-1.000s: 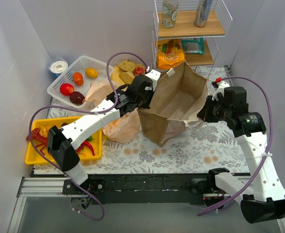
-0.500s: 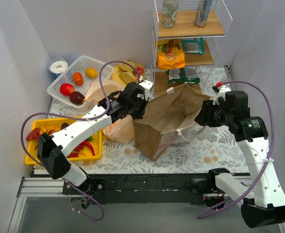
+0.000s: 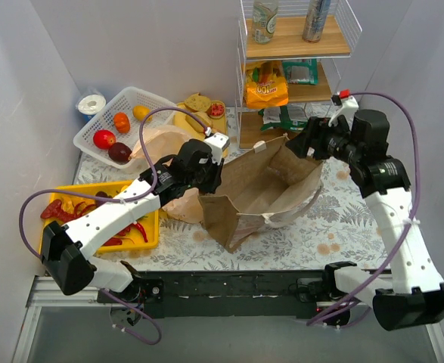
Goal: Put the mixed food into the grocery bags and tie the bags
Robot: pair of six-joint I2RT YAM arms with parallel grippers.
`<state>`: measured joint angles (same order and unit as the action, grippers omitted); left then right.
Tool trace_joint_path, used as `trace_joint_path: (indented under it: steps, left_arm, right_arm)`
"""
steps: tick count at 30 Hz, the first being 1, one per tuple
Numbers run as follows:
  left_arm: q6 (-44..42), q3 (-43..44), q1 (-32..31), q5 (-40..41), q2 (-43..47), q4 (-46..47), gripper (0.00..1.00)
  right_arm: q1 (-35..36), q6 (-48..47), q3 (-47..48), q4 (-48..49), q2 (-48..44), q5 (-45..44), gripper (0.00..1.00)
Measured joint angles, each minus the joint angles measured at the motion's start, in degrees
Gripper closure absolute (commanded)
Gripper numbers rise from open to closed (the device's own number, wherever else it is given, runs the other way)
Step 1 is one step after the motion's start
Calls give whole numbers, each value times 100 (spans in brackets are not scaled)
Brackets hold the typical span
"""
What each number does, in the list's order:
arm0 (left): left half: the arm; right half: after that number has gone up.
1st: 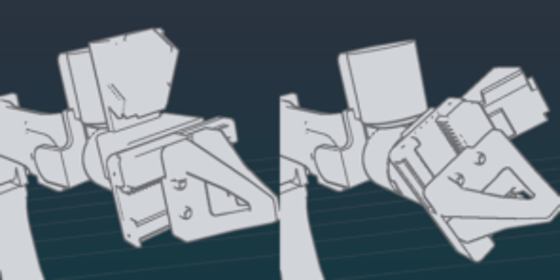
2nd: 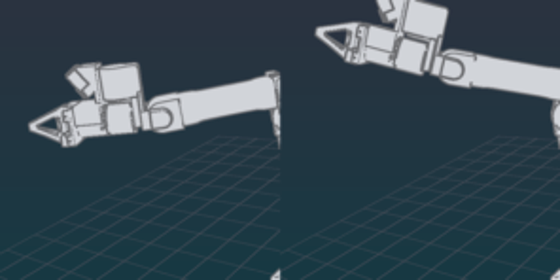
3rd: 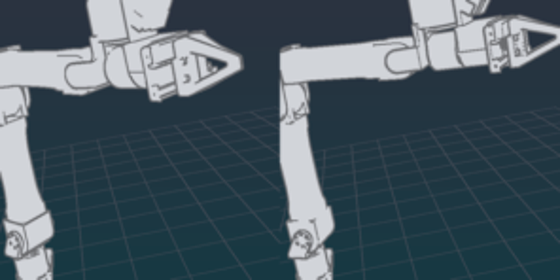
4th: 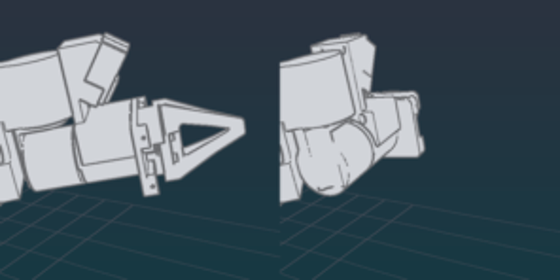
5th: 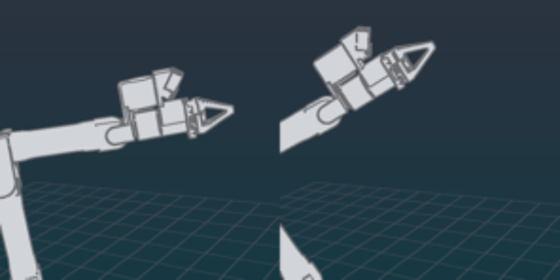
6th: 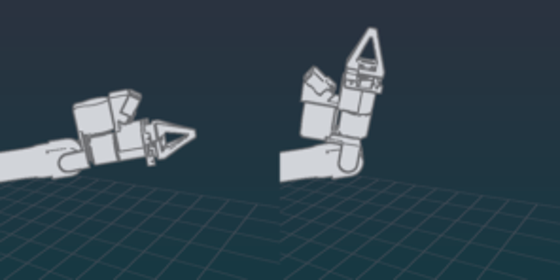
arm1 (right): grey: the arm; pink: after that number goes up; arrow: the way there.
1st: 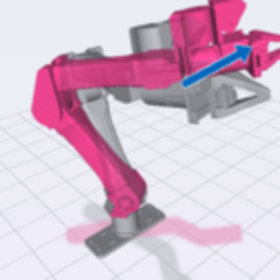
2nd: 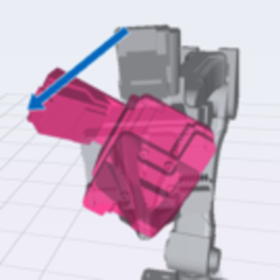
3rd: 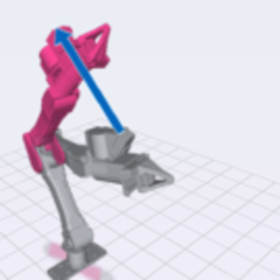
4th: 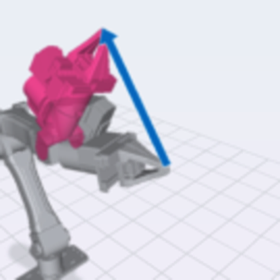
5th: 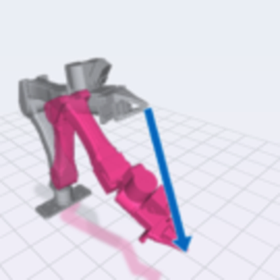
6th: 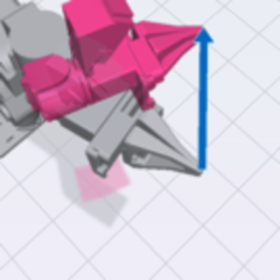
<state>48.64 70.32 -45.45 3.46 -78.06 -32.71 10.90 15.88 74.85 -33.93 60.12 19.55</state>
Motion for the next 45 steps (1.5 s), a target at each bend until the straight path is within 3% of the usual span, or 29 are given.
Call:
trace_joint_path:
  steps: [14, 20, 35, 38, 41, 44, 45]
  left_arm:
    - [-345, 66, 0, -256, -39, 398, 92]
    - [-428, -37, 0, -258, -44, 492, 92]
    - [-382, -385, 35, -503, -44, 935, 93]
    - [-376, -411, 39, -503, -44, 981, 93]
    - [-369, -424, 48, -514, -42, 1012, 93]
    - [-367, -428, 66, -518, -37, 1025, 93]
    - [-367, -431, 70, -520, -37, 1027, 93]
  right_arm:
    - [0, 195, -4, 3117, 1554, -184, 22]
    - [0, 83, 133, 3779, 2470, -315, 24]
    - [0, -2, 986, 4830, 3674, -385, 28]
    - [-2, -11, 1115, 4854, 3941, -420, 37]
    - [-26, -39, 1141, 4865, 4079, -446, 56]
    - [-42, -48, 1139, 4905, 4085, -446, 79]
    - [-39, -42, 1139, 4937, 4085, -444, 92]
